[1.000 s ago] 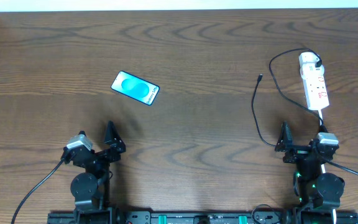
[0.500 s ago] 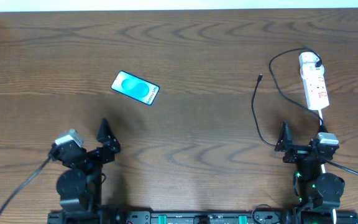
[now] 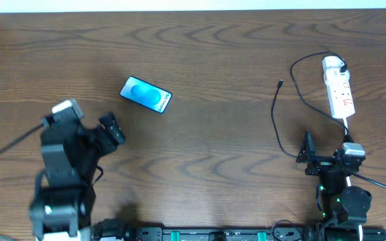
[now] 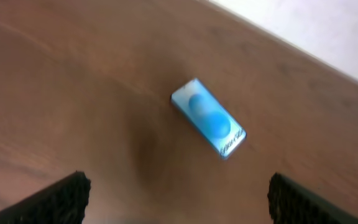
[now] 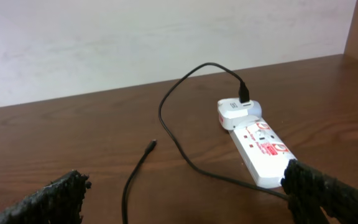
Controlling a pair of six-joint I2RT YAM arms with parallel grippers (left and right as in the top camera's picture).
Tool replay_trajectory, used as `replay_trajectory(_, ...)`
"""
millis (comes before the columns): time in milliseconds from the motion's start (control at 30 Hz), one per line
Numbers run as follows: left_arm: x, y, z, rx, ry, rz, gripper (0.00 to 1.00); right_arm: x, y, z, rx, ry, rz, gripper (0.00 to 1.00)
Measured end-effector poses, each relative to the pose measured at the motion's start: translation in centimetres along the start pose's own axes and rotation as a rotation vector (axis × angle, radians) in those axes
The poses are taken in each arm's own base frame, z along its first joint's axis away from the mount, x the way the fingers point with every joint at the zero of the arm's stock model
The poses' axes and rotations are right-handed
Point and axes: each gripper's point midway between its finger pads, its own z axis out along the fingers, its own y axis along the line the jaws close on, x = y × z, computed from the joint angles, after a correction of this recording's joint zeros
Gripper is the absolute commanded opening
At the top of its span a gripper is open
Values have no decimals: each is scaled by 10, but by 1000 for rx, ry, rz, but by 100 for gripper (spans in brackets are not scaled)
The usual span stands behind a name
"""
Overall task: Plug charger to phone and switch on socket
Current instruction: 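Lower the left gripper over the phone's top edge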
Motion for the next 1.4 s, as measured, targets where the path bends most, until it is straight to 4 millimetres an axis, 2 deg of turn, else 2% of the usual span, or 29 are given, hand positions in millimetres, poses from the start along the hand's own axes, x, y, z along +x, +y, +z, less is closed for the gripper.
replay_trajectory(300,-28,-29,6,-19,275,-44,91,0,0,0,0,0,0,99)
replay_trajectory(500,-34,-48,11,40,357,-61,91,0,0,0,0,0,0,99)
replay_trajectory(767,-23,-50,22,38,429,-99,91,0,0,0,0,0,0,99)
replay_trajectory(1067,-16,-39,36,-121,439,-257,91,0,0,0,0,0,0,99)
replay_trajectory(1400,-34,-63,76,-220,444,-336,91,0,0,0,0,-1,0,99)
